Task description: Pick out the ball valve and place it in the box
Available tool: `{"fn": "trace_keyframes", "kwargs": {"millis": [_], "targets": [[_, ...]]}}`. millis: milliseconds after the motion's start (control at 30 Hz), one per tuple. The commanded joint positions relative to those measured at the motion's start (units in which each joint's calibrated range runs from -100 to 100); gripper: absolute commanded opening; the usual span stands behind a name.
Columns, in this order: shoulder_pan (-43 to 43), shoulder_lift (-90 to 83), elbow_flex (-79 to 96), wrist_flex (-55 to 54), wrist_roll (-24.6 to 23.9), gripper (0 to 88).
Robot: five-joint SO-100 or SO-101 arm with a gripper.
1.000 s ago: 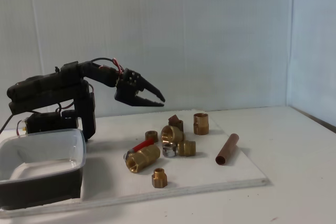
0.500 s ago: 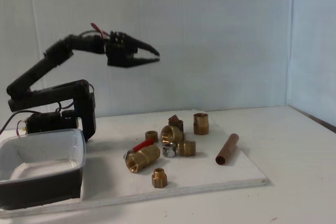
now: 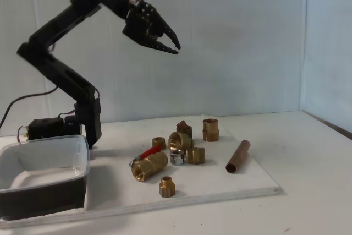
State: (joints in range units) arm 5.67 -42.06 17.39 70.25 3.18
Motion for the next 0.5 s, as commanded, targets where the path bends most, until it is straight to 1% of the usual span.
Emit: {"fn": "trace_keyframes", "kwargs": {"millis": [0,167,333,467], "targets": [[1.9,8.2,-11.9,6.1,0.0,0.8],[4.6,15.2,-19.7,13.9,0.1,0.8],[9.4,18.7,-24.9,22.5,0.2,0.8],[11.7,20.4,-26.4,24.9,1.0,0.8]]}}
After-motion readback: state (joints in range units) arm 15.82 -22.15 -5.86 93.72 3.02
